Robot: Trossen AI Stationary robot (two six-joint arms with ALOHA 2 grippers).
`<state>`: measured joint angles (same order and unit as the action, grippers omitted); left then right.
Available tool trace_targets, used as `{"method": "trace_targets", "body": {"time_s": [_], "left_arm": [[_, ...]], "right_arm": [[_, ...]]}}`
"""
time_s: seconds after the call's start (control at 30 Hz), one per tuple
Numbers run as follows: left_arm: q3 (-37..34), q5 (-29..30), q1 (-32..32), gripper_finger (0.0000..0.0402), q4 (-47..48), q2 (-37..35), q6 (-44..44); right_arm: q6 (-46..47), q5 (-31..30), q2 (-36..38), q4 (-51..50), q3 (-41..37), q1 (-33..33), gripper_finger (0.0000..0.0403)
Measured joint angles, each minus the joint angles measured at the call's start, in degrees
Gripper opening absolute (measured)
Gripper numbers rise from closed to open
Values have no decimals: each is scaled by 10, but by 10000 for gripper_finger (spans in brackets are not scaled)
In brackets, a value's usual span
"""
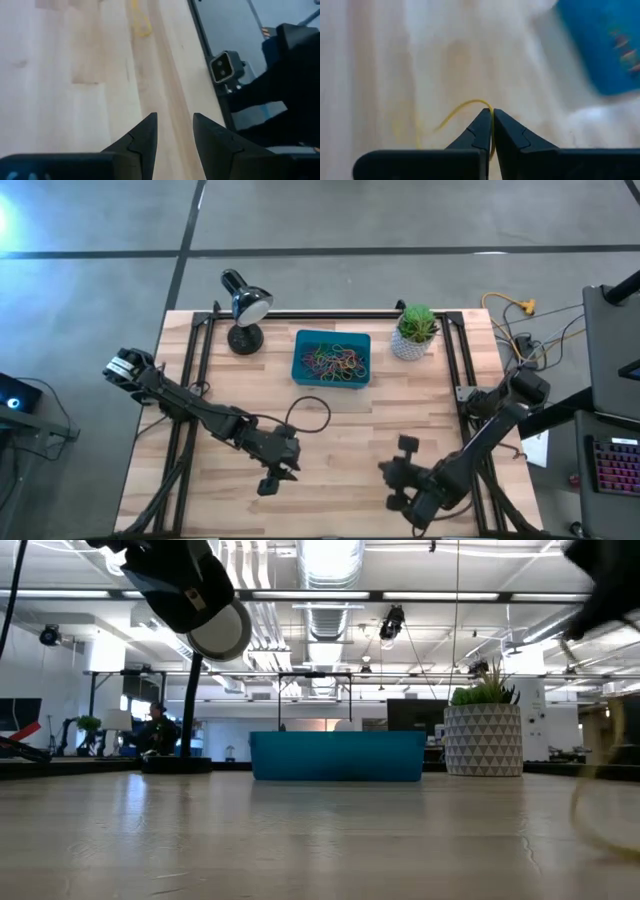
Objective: Pick and place rubber bands into bin
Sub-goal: Put the yellow rubber band into the blue bin
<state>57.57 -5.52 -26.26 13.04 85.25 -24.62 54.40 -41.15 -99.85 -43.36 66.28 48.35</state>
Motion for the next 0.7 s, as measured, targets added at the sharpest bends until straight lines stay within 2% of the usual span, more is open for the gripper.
{"method": "trace_targets", "body": {"time_s": [0.17, 0.37, 0.5, 0.7], "left_arm": [[-1, 28, 0, 109, 0, 0, 1], [-2, 46, 0, 109, -1, 0, -3], [-2, 57, -1, 109, -7, 0, -5], [-2, 135, -21, 109, -5, -18, 0]], "right_arm": [[-26, -78, 14, -98, 64, -28, 8], [-106, -144, 23, -148, 136, -73, 8], [-187, -162, 23, -149, 173, -112, 8], [-265, -177, 24, -147, 206, -172, 8]]}}
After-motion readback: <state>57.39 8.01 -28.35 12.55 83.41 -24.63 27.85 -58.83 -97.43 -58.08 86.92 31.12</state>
